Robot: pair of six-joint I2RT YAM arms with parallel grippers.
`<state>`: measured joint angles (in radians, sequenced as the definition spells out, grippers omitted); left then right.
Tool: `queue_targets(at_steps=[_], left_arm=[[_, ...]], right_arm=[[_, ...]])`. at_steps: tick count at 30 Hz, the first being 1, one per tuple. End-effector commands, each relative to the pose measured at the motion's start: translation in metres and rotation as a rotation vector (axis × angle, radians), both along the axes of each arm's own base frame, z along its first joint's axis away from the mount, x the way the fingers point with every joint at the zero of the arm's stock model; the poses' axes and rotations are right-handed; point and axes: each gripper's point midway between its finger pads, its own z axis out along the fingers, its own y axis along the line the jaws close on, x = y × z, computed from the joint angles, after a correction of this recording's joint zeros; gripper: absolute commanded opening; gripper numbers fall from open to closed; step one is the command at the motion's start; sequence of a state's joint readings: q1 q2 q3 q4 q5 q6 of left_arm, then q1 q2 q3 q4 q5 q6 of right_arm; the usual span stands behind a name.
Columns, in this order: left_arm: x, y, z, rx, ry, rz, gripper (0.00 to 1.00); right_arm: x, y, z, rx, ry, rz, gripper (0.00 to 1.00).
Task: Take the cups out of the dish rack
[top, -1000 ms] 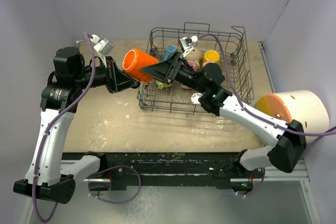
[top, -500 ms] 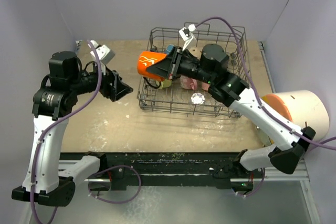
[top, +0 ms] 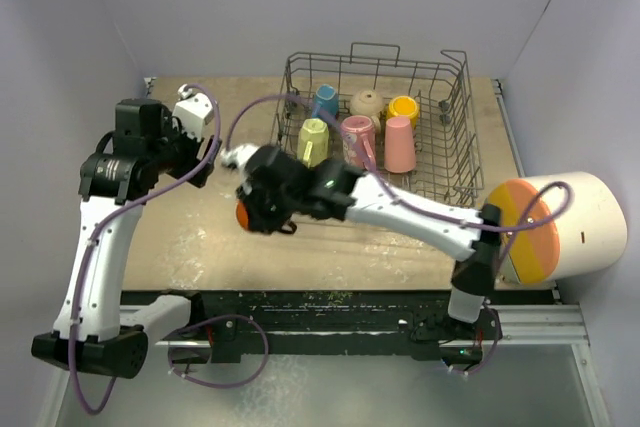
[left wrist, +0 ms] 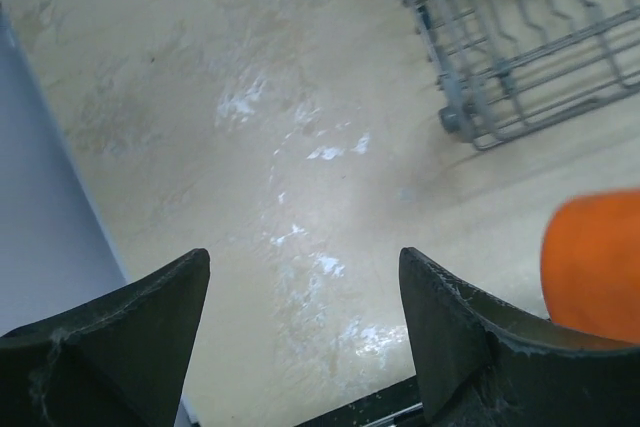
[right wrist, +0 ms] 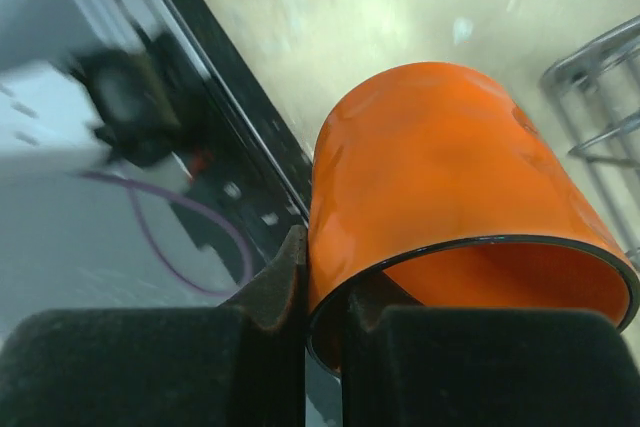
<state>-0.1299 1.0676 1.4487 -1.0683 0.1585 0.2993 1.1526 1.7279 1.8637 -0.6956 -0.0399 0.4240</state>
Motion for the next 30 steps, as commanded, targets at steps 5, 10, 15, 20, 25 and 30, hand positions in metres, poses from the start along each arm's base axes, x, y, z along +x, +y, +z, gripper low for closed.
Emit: queue_targets(at_steps=[5,10,15,20,25,30], left_arm=[[0.044,0.088,-0.023,0.076,0.028,0.229,0.8],[0.04,0.121,-0.045,-0.007,0.101,0.253,0.88],[0.036,0.122,-0.062,-0.039,0.135,0.252,0.94],[0.036,0.123,-0.065,-0.046,0.147,0.242,0.95],[0.03,0.113,-0.07,-0.078,0.179,0.19,1.0],[0.025,0.104,-0.069,-0.102,0.177,0.15,0.99]], right_arm=[[-0.034,0.001,-0.099,-0.429,-0.175,0.171,0.0],[-0.029,0.01,-0.134,-0.525,-0.206,0.228,0.0],[-0.032,0.021,-0.163,-0.605,-0.167,0.296,0.0],[-0.035,0.033,-0.183,-0.62,-0.138,0.34,0.0],[-0.03,0.044,-0.169,-0.57,-0.167,0.323,0.13],[-0.023,0.051,-0.142,-0.505,-0.204,0.276,0.43]])
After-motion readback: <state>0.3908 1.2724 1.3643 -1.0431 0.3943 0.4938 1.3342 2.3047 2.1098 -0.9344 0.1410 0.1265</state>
